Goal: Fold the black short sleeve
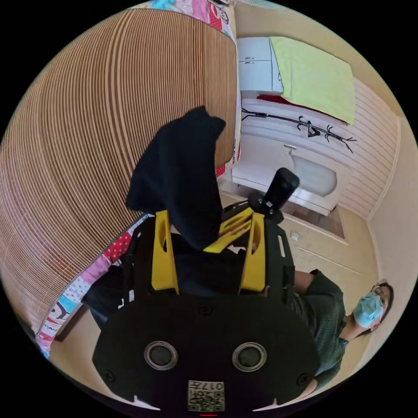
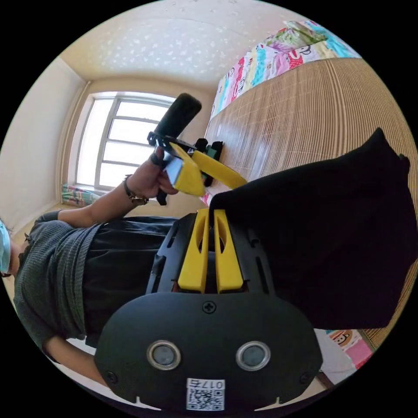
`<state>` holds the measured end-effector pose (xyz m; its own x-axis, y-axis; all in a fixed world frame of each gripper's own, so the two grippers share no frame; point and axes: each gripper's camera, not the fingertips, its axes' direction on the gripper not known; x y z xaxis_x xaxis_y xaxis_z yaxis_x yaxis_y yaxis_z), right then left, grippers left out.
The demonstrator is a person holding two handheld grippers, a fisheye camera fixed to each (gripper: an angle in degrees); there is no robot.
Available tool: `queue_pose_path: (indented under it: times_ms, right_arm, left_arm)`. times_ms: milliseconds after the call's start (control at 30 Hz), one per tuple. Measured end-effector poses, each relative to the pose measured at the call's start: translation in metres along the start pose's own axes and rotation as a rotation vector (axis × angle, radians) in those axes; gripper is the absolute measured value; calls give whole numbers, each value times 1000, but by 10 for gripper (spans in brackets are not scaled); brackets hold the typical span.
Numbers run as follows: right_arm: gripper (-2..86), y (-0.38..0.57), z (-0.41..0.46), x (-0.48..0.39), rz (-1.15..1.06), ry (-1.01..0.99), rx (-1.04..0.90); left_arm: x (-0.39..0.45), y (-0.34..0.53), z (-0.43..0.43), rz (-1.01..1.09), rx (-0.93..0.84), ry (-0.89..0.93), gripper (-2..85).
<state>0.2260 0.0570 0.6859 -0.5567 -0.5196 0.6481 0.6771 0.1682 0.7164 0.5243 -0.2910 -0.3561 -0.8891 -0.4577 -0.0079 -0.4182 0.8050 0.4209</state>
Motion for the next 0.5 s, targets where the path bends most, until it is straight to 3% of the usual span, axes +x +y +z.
queue_pose_path:
  times_ms: [167, 333, 500]
  right_arm:
    - [15, 26, 16, -6, -74, 3, -46]
    - [17, 44, 21, -14, -182, -178, 26]
    - [24, 50, 47, -86, -425, -315, 125]
  left_arm:
    - [-42, 39, -7, 48, 74, -127, 103]
    - [-73, 109, -56, 337, 207, 70, 78]
    - [-72, 209, -142, 835, 354, 360, 72]
